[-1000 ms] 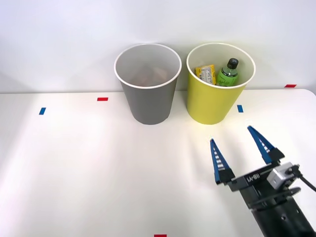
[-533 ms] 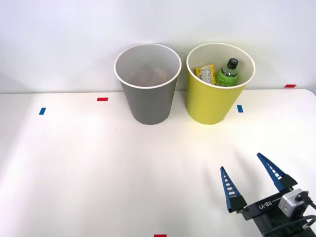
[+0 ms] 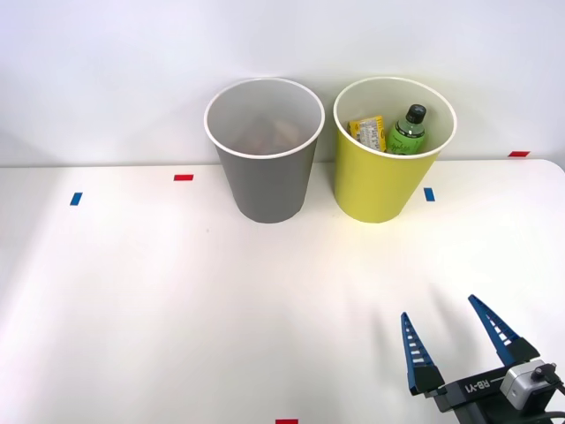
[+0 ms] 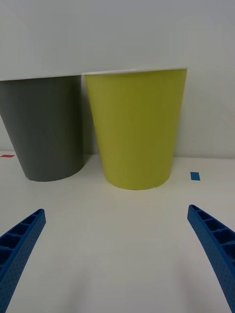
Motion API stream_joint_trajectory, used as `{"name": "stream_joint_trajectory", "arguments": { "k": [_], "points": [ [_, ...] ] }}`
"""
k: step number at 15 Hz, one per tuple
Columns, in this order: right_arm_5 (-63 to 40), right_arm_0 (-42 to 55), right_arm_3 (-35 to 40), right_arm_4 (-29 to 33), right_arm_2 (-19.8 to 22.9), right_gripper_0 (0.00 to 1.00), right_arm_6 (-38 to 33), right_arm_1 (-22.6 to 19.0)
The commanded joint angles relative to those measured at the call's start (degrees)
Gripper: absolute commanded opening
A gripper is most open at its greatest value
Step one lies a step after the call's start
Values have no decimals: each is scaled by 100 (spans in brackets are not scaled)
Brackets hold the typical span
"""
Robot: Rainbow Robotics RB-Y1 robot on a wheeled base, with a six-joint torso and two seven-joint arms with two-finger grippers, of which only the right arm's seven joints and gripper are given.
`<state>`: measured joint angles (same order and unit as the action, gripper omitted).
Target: Put cans in the gray bin, plastic bottles in the light green bin
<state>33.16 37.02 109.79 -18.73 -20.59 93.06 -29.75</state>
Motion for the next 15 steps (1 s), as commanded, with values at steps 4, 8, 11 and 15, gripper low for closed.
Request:
{"name": "stream_joint_trajectory", "arguments": {
  "k": [4, 8, 11, 15],
  "points": [
    [68, 50, -239, 203, 73, 100, -174, 224],
    [665, 68, -687, 440, 29, 100, -1044, 303],
    [964, 349, -740, 572, 29, 100, -1668, 321],
    [1333, 938, -740, 756, 108, 100, -2064, 321]
  ]
}}
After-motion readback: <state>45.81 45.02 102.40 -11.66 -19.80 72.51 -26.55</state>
